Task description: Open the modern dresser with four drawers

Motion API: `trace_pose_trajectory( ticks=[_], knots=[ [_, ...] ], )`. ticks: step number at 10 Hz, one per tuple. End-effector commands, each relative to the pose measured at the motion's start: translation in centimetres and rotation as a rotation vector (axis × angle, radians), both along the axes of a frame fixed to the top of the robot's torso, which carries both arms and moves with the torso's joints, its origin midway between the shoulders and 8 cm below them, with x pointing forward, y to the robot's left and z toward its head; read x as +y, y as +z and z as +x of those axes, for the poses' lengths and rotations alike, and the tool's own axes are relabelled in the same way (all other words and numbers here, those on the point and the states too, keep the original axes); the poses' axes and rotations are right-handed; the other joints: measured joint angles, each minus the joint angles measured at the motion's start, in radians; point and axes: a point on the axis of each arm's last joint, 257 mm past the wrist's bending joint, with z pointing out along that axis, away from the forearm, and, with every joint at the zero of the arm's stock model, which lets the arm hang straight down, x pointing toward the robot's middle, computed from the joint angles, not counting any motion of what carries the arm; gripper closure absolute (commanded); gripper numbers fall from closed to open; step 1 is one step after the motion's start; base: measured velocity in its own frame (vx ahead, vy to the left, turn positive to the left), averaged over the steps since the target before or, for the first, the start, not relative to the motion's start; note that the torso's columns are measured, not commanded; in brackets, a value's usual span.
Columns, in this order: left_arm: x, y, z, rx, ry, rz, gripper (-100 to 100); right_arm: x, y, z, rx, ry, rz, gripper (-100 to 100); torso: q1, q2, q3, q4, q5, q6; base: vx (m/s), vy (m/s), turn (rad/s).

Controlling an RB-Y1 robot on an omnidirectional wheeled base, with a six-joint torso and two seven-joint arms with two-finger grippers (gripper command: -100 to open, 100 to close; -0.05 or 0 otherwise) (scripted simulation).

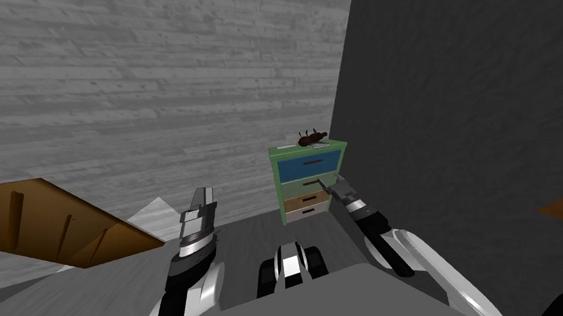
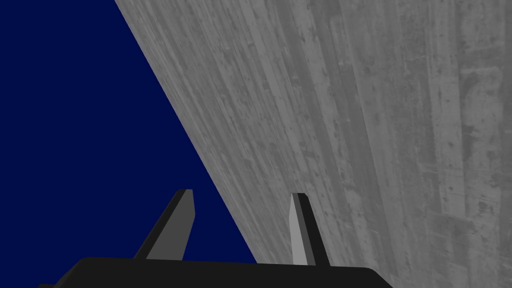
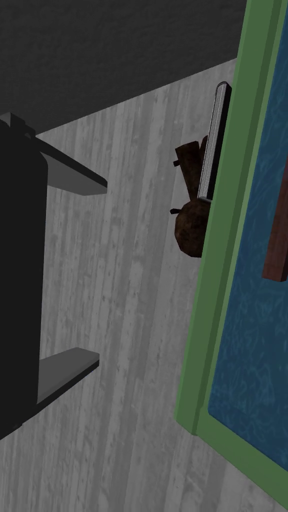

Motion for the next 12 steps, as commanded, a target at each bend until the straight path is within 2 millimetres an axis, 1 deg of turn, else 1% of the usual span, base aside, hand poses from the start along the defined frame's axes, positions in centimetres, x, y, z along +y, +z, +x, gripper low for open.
trace_pose_trajectory(
  ticks=[1, 2, 3, 4, 6, 7, 9, 10, 12],
  knots=[
    [0.0, 0.0, 0.0, 0.000, 0.000, 0.000, 0, -0.8, -1.1, 0.2, 0.026, -0.057, -0.114, -100, 0.000, 0.001, 0.001, 0.000, 0.000, 0.000, 0.086, 0.044, 0.021],
    [0.0, 0.0, 0.0, 0.000, 0.000, 0.000, 0, -0.8, -1.1, 0.2, 0.027, -0.059, -0.123, -100, 0.000, 0.001, 0.000, 0.000, 0.000, 0.000, 0.065, 0.029, 0.010],
    [0.0, 0.0, 0.0, 0.000, 0.000, 0.000, 0, -1.4, -1.8, 0.4, 0.043, -0.092, -0.188, -100, -0.001, 0.002, 0.001, 0.000, 0.000, 0.000, 0.079, 0.037, 0.024],
    [0.0, 0.0, 0.0, 0.000, 0.000, 0.000, 0, -1.4, -1.8, 0.4, 0.043, -0.093, -0.195, -100, 0.000, 0.001, 0.000, 0.000, 0.000, 0.000, 0.064, 0.029, 0.010],
    [0.0, 0.0, 0.0, 0.000, 0.000, 0.000, 0, -2.6, -2.9, 0.7, 0.072, -0.151, -0.312, -100, 0.000, 0.001, 0.000, 0.000, 0.000, 0.000, 0.088, 0.036, 0.031],
    [0.0, 0.0, 0.0, 0.000, 0.000, 0.000, 0, -2.6, -3.0, 0.7, 0.073, -0.155, -0.329, -100, 0.000, -0.001, -0.001, 0.000, 0.000, 0.000, 0.082, 0.028, 0.020],
    [0.0, 0.0, 0.0, 0.000, 0.000, 0.000, 0, -3.6, -4.0, 0.9, 0.097, -0.206, -0.445, -100, 0.000, 0.001, 0.001, 0.000, 0.000, 0.000, 0.091, 0.031, 0.037],
    [0.0, 0.0, 0.0, 0.000, 0.000, 0.000, 0, -3.6, -4.0, 0.9, 0.098, -0.207, -0.453, -100, 0.000, 0.000, 0.000, 0.000, 0.000, 0.000, 0.077, 0.017, 0.016],
    [0.0, 0.0, 0.0, 0.000, 0.000, 0.000, 0, -4.6, -4.7, 1.0, 0.117, -0.251, -0.566, -100, 0.000, 0.002, 0.001, 0.001, 0.000, 0.000, 0.079, 0.016, 0.039]
  ],
)
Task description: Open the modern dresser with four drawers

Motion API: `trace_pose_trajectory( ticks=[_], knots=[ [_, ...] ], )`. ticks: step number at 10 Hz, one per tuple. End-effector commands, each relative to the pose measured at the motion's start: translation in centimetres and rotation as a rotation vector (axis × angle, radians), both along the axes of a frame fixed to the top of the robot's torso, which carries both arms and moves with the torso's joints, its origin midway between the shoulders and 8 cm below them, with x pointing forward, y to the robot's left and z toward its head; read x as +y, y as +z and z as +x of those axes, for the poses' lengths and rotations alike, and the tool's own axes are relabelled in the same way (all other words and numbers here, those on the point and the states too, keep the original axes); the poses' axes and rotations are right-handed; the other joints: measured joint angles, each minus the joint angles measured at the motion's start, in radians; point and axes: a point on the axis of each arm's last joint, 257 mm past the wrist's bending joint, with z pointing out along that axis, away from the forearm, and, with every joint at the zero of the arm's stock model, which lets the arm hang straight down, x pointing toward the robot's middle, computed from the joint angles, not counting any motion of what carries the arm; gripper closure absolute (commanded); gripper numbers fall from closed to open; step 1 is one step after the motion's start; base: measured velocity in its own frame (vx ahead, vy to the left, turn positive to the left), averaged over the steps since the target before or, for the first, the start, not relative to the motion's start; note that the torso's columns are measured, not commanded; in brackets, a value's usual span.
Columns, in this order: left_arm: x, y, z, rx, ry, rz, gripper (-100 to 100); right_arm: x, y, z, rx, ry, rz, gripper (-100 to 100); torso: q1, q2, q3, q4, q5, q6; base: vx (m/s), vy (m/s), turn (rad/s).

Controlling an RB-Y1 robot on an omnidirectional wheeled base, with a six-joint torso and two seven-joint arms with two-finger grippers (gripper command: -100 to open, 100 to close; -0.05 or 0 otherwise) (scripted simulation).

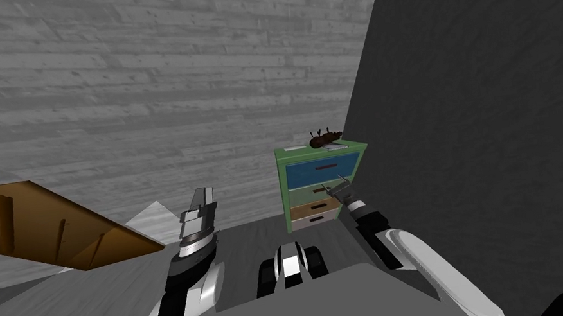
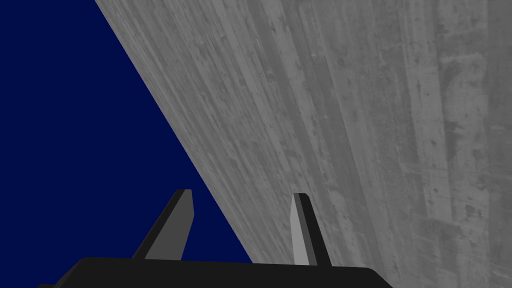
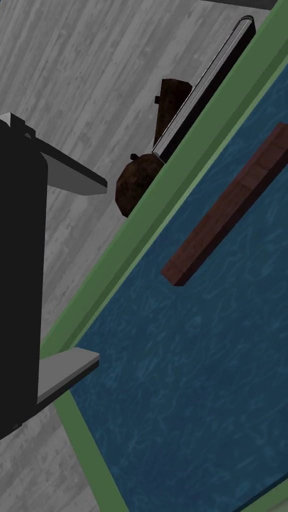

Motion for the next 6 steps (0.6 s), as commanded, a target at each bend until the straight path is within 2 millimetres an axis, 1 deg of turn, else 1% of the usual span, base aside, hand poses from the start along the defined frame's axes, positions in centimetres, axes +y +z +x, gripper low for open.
trace_pose_trajectory(
  ticks=[1, 6],
  knots=[
    [0.0, 0.0, 0.0, 0.000, 0.000, 0.000, 0, -1.3, -0.9, 0.2, 0.026, -0.052, -0.140, -100, 0.000, -0.001, -0.001, 0.000, 0.000, 0.000, 0.104, 0.021, 0.051],
    [0.0, 0.0, 0.0, 0.000, 0.000, 0.000, 0, -2.9, -1.7, 0.4, 0.057, -0.112, -0.363, -100, 0.000, 0.000, 0.000, 0.000, 0.000, 0.000, 0.088, 0.019, 0.032]
  ],
)
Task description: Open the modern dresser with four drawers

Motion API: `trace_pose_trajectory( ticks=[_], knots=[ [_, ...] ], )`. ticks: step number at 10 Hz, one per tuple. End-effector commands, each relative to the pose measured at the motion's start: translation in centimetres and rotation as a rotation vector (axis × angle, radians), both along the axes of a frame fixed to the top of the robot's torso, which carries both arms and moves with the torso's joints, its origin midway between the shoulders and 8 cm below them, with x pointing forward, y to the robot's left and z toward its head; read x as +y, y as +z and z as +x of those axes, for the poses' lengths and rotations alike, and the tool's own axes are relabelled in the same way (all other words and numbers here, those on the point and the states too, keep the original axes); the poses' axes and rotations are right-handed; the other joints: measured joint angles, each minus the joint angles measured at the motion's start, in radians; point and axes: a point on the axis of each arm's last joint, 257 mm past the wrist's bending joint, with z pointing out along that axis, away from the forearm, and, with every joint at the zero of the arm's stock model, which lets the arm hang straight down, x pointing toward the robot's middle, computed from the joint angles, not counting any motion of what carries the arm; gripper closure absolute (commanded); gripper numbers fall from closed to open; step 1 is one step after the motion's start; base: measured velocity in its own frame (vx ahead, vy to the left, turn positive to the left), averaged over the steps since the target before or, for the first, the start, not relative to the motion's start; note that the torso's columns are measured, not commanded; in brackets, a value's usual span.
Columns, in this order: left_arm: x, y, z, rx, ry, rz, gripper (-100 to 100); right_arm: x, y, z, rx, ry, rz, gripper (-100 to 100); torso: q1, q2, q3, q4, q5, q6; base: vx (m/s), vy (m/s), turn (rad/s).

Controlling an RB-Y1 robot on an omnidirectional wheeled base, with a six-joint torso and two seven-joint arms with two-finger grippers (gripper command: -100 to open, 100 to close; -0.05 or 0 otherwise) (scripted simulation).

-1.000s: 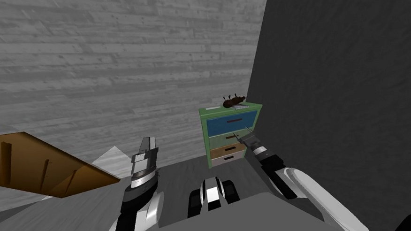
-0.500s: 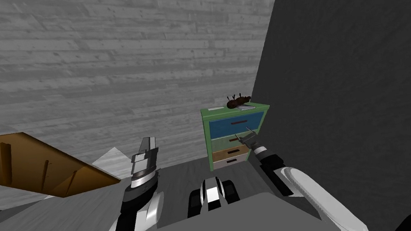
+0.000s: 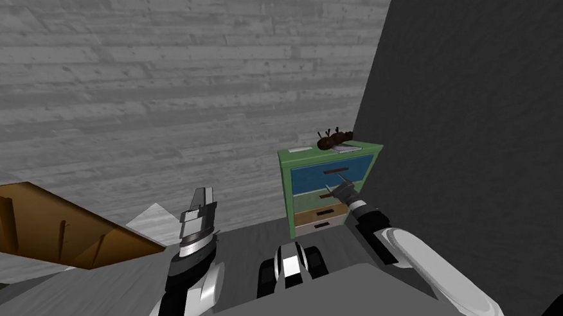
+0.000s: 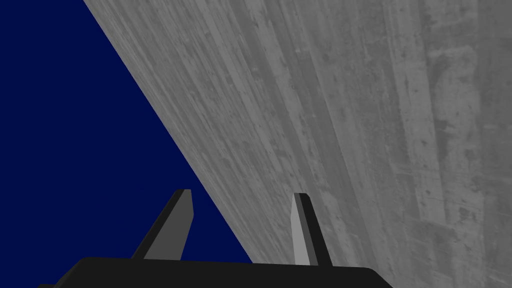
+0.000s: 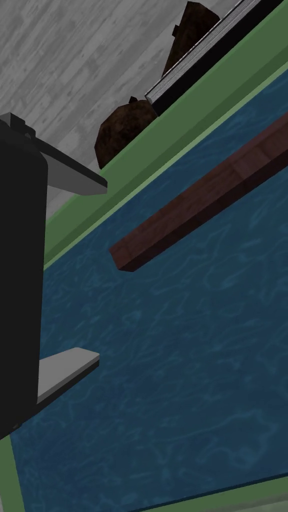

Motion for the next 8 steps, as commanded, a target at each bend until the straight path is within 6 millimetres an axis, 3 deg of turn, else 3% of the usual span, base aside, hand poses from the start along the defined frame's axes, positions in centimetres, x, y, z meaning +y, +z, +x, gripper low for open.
trace_pose_trajectory(
  ticks=[1, 3, 7, 8],
  knots=[
    [0.00, 0.00, 0.00, 0.000, 0.000, 0.000, 0, -0.72, -0.17, 0.09, 0.012, -0.023, -0.102, -100, 0.000, 0.000, 0.000, 0.000, 0.000, 0.000, 0.059, 0.011, 0.026],
    [0.00, 0.00, 0.00, 0.000, 0.000, 0.000, 0, -1.27, -0.18, 0.16, 0.020, -0.038, -0.188, -100, 0.000, 0.000, 0.000, 0.000, 0.000, 0.000, 0.065, 0.007, 0.020],
    [0.00, 0.00, 0.00, 0.000, 0.000, 0.000, 0, -1.58, 0.41, -0.48, 0.018, -0.030, -0.169, -100, 0.001, -0.006, -0.004, -0.002, 0.000, 0.000, 0.096, 0.005, -0.019],
    [0.00, 0.00, 0.00, 0.000, 0.000, 0.000, 0, -1.24, -0.06, 0.07, 0.018, -0.034, -0.168, 100, 0.000, 0.000, -0.001, 0.000, 0.000, 0.000, -0.084, -0.005, 0.039]
  ],
)
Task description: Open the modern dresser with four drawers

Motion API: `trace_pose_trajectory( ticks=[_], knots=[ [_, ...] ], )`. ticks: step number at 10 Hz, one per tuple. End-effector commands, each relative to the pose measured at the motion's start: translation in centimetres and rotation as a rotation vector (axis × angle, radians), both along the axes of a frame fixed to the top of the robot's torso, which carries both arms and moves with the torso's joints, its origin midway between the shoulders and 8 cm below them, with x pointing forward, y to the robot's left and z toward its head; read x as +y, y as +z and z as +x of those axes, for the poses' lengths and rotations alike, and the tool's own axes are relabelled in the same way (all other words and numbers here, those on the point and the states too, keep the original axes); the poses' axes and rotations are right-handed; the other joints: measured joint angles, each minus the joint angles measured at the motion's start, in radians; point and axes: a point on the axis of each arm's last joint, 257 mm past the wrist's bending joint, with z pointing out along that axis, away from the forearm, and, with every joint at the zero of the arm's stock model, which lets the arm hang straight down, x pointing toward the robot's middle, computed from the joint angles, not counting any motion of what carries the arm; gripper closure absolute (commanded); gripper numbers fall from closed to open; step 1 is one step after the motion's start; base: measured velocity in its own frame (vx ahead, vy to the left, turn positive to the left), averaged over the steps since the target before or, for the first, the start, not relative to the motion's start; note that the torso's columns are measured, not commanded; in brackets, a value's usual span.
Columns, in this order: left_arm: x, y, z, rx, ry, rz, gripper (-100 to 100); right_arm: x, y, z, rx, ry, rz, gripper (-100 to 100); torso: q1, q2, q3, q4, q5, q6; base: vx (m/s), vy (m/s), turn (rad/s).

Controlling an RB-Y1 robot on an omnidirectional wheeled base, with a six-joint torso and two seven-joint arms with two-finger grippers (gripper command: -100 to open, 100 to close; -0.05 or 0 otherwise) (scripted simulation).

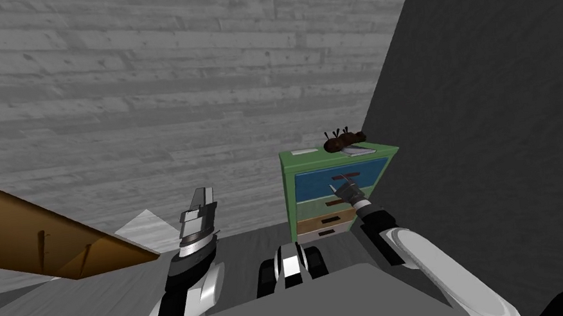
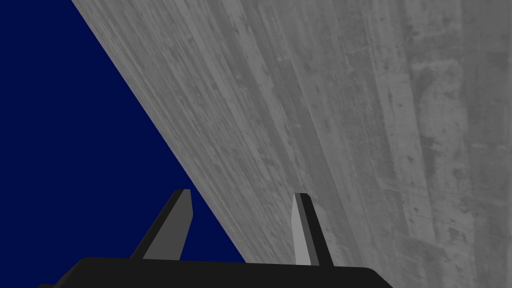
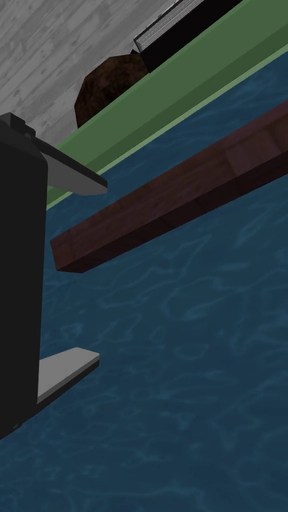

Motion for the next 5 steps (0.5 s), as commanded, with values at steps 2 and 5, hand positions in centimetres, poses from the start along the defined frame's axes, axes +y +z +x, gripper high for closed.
trace_pose_trajectory(
  ticks=[2, 5],
  knots=[
    [-0.01, 0.01, 0.01, 0.000, 0.000, 0.000, 0, 0.34, -0.52, 0.57, 0.000, -0.006, 0.000, 100, 0.000, 0.006, 0.006, -0.003, -0.005, -0.003, -0.117, -0.009, -0.005],
    [0.00, 0.00, 0.00, 0.000, 0.000, 0.000, 0, 0.05, 0.04, -0.25, 0.005, 0.005, -0.004, 100, 0.000, -0.011, -0.005, -0.008, -0.005, -0.002, -0.062, -0.003, -0.058]
  ],
)
